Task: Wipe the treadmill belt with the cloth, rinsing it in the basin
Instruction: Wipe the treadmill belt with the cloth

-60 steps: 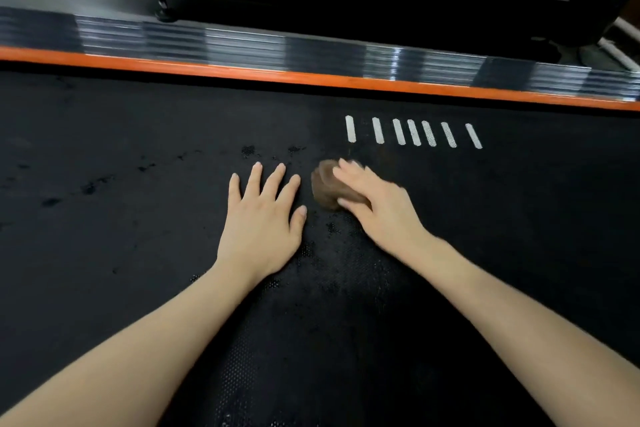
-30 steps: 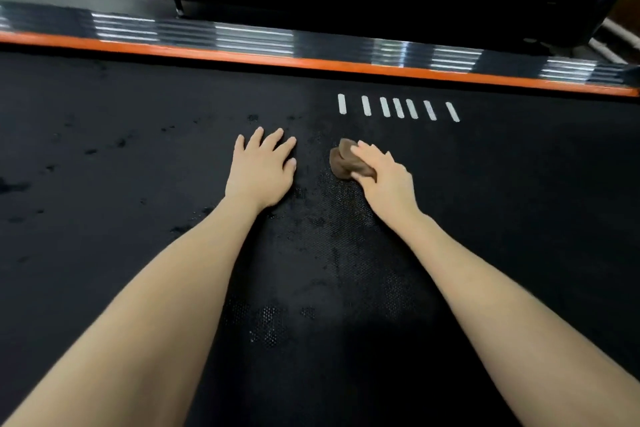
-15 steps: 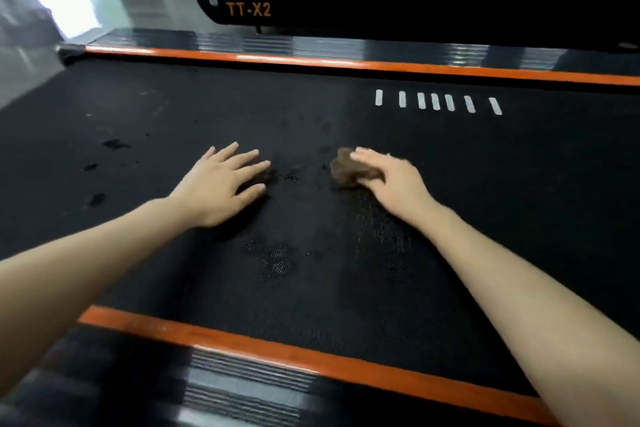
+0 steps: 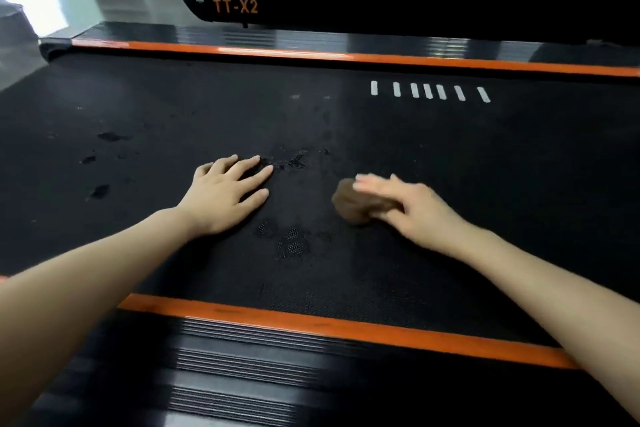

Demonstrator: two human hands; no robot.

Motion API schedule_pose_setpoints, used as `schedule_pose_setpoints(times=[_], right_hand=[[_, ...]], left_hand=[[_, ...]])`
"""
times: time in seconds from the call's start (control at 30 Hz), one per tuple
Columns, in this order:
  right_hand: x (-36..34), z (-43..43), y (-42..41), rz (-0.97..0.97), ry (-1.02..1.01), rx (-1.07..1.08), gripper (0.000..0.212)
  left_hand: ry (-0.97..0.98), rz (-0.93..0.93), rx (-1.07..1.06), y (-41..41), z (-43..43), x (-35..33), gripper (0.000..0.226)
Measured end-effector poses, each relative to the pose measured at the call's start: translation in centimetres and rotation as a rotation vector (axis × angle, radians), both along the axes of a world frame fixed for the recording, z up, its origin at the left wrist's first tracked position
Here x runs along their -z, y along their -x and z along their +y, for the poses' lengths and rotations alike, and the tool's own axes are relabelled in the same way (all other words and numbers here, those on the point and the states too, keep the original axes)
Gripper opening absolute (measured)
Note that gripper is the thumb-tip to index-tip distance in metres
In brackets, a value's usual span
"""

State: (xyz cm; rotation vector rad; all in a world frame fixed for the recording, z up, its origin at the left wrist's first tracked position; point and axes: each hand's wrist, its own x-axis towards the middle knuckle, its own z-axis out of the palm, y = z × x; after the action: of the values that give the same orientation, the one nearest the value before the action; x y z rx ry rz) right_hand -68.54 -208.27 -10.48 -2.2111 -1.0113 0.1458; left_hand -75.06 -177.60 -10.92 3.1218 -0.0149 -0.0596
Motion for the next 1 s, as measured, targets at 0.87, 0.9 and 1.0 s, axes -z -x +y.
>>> schedule_pose_setpoints(times=[0.87, 0.9, 1.0], right_hand=[[-1.1, 9.8, 9.6, 0.185, 0.062, -0.007, 0.050], [-1.0, 9.8, 9.6, 0.188, 0.050, -0.031, 0.049], [-1.5, 5.6, 9.7, 0.252, 0.071, -0.071, 0.045]], left_hand=[[0.108, -0.263, 0.148, -0.9, 1.1, 1.9, 0.067], [0.106, -0.261, 0.153, -0.8, 1.2, 1.9, 0.067], [0.117, -0.273, 0.155, -0.5, 1.3, 1.9, 0.066]])
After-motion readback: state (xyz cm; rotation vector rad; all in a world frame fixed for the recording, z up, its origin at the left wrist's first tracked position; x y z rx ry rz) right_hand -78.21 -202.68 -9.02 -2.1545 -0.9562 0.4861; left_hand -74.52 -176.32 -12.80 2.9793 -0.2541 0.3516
